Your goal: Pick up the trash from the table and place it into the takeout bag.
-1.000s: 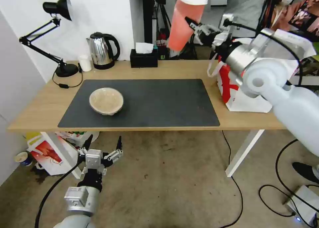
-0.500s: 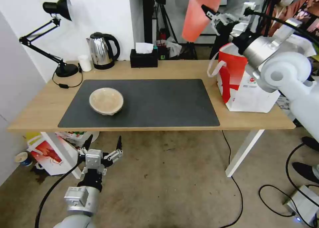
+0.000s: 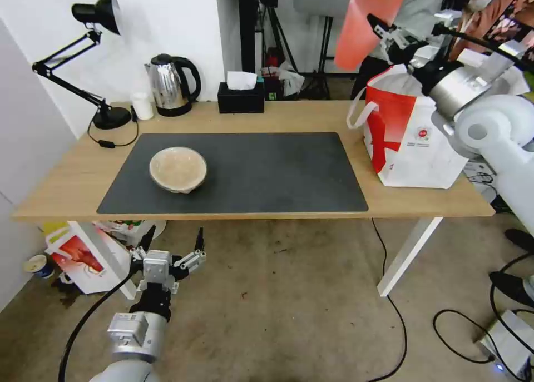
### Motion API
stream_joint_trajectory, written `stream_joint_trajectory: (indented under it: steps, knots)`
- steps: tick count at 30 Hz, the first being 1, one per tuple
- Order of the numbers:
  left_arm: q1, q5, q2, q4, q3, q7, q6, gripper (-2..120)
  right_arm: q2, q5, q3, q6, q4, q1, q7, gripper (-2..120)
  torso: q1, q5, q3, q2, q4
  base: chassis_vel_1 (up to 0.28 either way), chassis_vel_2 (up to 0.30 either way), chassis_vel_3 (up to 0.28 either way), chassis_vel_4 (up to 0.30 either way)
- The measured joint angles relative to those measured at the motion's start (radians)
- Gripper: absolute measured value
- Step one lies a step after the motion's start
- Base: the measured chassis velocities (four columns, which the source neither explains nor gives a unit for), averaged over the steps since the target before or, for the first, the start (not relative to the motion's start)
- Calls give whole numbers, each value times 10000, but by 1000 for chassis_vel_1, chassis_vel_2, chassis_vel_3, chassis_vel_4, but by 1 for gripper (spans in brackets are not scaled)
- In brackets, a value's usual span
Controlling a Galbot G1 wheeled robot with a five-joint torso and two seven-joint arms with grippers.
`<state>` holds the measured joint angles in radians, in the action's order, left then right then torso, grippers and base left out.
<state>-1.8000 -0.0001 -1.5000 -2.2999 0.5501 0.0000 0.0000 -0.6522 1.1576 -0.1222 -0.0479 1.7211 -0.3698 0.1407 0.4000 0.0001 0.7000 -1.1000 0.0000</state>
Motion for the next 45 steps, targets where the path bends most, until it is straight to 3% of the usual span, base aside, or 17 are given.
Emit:
stream_joint_trajectory:
  steps: [20, 45]
  knots:
    - [0, 0, 0, 0, 0, 0, 0, 100, -166, -805, -719, 424, -869, -161, 240, 3, 0, 0, 0, 0, 1, 0, 0, 0, 0]
    - [0, 0, 0, 0, 0, 0, 0, 100, -1113, -3768, -815, 1298, -2267, -131, -629, 3, 0, 0, 0, 0, 0, 0, 0, 0, 0]
